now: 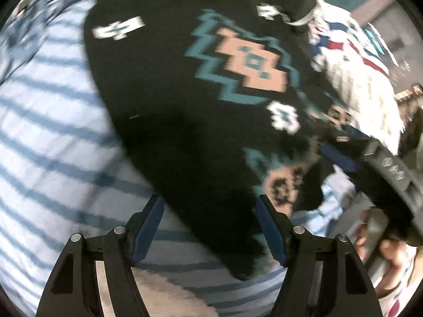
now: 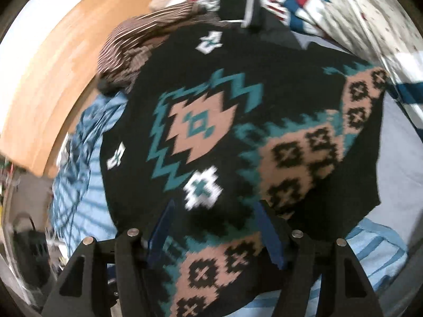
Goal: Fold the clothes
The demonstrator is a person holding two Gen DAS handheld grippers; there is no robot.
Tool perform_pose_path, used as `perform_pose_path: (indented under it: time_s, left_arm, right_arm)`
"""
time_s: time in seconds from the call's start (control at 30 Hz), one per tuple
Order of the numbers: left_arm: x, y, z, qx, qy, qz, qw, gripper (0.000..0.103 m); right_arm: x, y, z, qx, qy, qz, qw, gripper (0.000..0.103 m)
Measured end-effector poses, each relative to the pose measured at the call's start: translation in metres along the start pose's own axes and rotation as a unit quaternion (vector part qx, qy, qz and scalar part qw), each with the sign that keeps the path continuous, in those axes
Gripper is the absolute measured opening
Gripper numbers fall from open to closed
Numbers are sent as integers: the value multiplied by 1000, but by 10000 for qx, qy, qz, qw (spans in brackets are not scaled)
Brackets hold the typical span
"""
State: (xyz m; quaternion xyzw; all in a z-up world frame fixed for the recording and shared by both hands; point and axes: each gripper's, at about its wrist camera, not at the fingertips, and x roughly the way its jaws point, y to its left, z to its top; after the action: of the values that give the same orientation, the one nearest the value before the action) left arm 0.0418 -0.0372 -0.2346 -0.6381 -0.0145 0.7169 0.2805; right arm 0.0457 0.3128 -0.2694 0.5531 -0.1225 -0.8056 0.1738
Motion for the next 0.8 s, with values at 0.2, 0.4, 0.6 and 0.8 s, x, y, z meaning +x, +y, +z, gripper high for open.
perform_pose_path:
  time_s: [0.2,0.4,0.6,0.8]
  left_arm:
    - [41,-10,-1,501,822,611,9935,70]
    - [51,-5,-2,599,1187,658,9889,70]
    - [56,6,0,303,1280,362,9906,72]
    - [58,6,2,262,1255,287,9913,73]
  right_arm:
    - [47,-12,-29,42,1273,-460,9908,64]
    - [21,-2,-11,106,713,-704,9949,63]
    - [30,10,-2,55,618,-889,9941,69]
    - [54,-10,-21,503,887,-721,9922,71]
